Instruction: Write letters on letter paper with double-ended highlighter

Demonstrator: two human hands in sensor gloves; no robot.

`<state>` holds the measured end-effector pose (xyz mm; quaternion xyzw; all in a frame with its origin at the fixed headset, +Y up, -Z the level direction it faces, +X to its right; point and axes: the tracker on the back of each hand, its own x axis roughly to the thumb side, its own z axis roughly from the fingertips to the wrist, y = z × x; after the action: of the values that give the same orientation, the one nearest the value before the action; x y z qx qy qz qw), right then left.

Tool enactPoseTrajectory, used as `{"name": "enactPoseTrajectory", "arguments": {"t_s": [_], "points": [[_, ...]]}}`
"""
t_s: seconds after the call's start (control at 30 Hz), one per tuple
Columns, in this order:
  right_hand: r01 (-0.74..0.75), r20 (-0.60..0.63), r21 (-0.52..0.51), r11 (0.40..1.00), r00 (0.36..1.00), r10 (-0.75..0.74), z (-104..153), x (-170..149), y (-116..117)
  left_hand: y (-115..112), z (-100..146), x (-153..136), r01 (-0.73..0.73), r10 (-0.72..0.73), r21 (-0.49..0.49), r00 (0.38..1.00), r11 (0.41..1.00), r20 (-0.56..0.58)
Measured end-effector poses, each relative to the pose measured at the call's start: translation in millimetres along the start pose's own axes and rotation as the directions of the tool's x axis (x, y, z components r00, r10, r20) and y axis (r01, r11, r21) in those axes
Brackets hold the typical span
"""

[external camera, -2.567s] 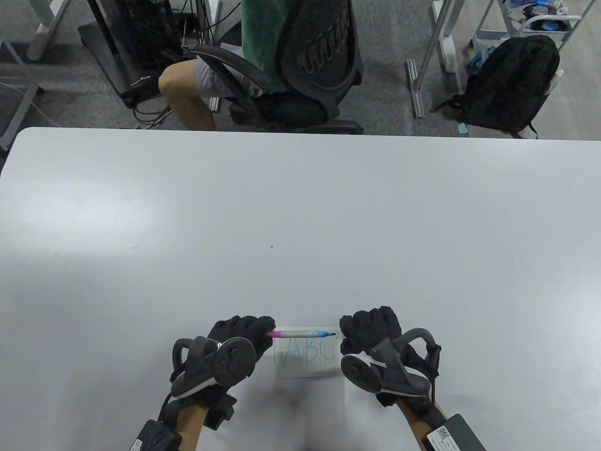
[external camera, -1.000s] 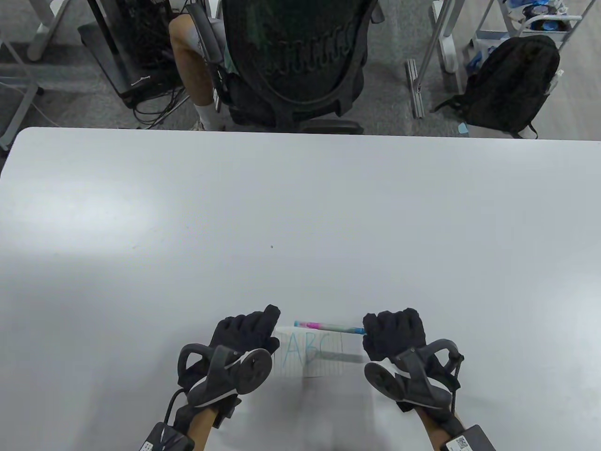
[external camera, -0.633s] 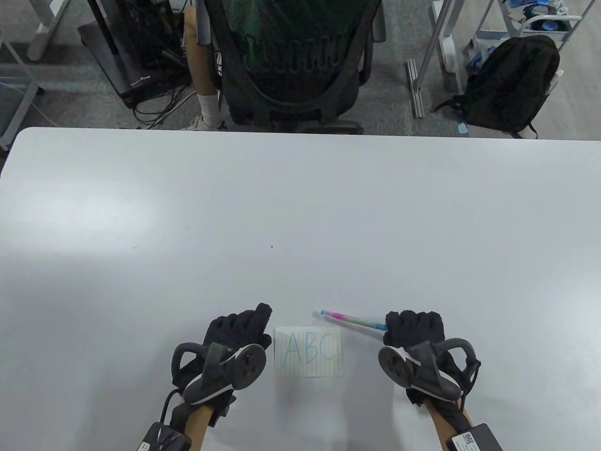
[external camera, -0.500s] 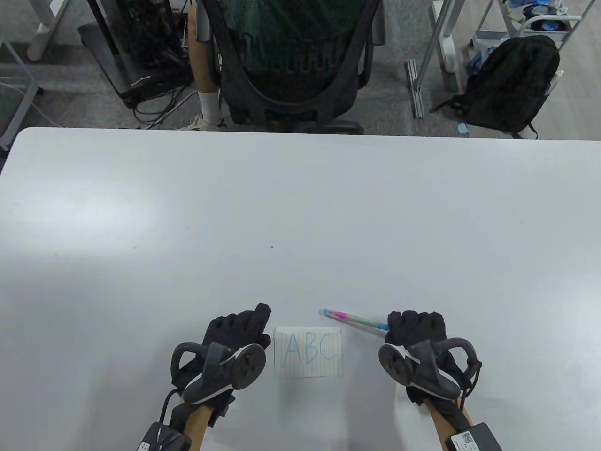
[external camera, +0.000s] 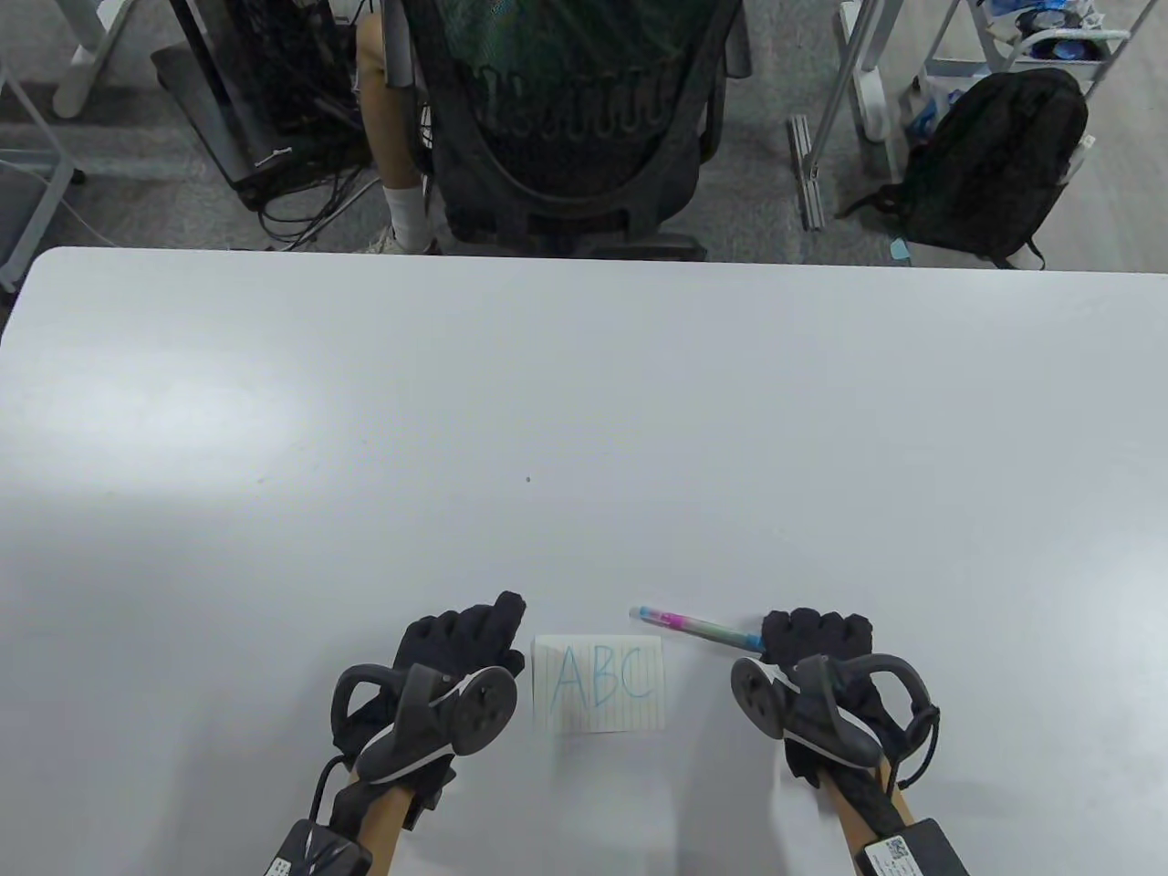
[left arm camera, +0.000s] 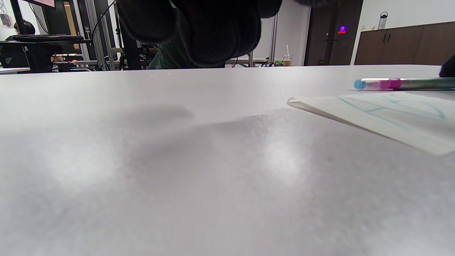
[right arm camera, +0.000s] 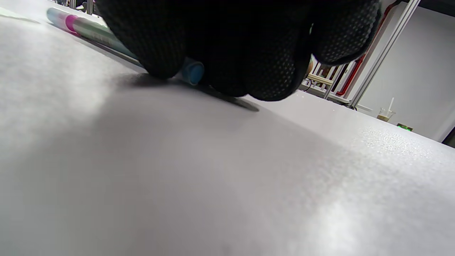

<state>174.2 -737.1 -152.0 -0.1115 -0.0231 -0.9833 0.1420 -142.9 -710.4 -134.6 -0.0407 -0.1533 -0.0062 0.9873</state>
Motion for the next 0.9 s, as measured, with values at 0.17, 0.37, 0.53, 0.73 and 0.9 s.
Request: {"name": "enactPoseTrajectory", "arguments": {"t_s": [0.17, 0.37, 0.53, 0.73, 0.9], "points": [[0.002, -0.004, 0.023, 1.0, 1.0, -0.002, 0.6, -0.7, -1.4, 0.0, 0.0, -0.4, -0.004, 0.004, -0.003, 1.0, 1.0, -0.004], [0.027, -0.002, 0.051, 0.998, 1.0, -0.027, 1.6, -3.7, -5.4, 0.1, -0.4, -1.0, 0.001, -0.002, -0.008, 1.0, 1.0, -0.007], [0.057, 0.001, 0.066, 0.996, 0.998, -0.058, 3.8, -4.8, -10.2, 0.3, -0.4, -3.0, 0.004, -0.004, -0.011, 1.0, 1.0, -0.016], [0.121, -0.003, 0.054, 0.991, 0.993, -0.121, 8.6, -11.6, -21.1, 2.0, 0.3, -7.0, 0.017, -0.017, 0.001, 0.999, 1.0, -0.037], [0.178, 0.002, 0.039, 0.983, 0.984, -0.178, 15.3, -18.3, -29.7, 3.6, 1.0, -8.9, 0.056, -0.055, 0.013, 0.997, 0.998, -0.06]]}}
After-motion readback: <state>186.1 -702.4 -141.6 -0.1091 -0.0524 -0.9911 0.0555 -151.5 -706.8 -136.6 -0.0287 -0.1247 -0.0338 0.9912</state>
